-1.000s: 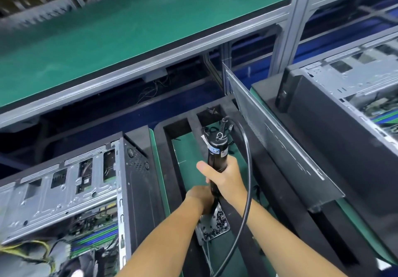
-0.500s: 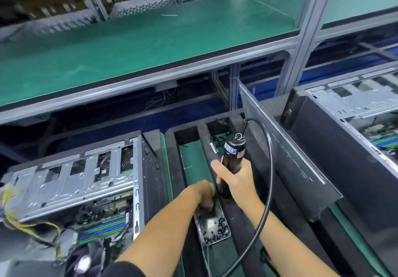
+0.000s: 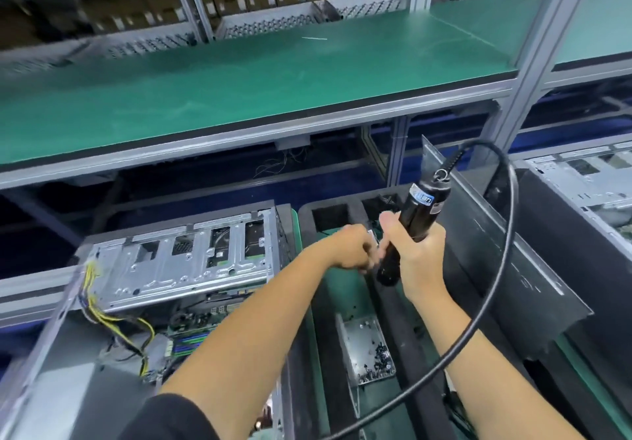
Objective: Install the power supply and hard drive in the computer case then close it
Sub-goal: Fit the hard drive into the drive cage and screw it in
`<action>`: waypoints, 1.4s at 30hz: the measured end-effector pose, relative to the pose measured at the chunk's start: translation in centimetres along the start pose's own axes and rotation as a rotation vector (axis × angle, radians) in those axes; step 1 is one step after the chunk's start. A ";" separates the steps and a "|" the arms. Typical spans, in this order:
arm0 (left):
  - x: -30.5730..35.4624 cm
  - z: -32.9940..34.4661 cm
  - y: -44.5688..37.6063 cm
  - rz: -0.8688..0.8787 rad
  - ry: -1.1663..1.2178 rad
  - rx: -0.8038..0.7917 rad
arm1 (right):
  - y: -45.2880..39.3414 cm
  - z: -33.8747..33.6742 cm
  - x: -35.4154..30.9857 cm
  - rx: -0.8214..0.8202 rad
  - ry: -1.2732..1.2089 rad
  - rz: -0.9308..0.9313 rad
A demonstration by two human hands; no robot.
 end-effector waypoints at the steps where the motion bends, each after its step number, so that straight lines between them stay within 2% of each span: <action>1: -0.5 -1.7 1.4 -0.005 0.125 0.114 | -0.3 1.3 -0.6 0.002 -0.017 -0.013; 5: -5.3 -5.9 7.7 -0.056 0.465 0.479 | -1.3 7.6 -2.9 -0.072 -0.098 -0.057; 7: -8.4 -6.7 10.6 -0.115 0.554 0.597 | -1.7 11.3 -3.9 -0.120 -0.147 -0.073; 9: -11.1 -6.8 12.8 -0.151 0.611 0.649 | -2.0 15.2 -4.4 -0.159 -0.195 -0.077; 12: -13.8 -6.0 15.2 -0.156 0.724 0.652 | -2.1 20.3 -4.1 -0.191 -0.244 -0.070; 17: -16.6 -5.3 17.1 -0.109 0.693 0.641 | -1.4 25.3 -1.5 -0.203 -0.224 -0.024; 24: -17.3 -4.8 18.0 -0.029 0.811 0.629 | -0.5 26.1 2.0 -0.136 -0.193 0.056; 42: -18.6 -4.9 18.3 -0.079 0.789 0.654 | -0.9 26.2 3.3 -0.111 -0.172 0.054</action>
Point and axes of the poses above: each hand's wrist, its own y-axis away from the middle knuckle, its own z-axis out of the palm, x = y × z, the point moved 4 cm from there along -y, towards the middle knuckle, and after that the axes turned 13 degrees about -y, right-handed, at the moved point
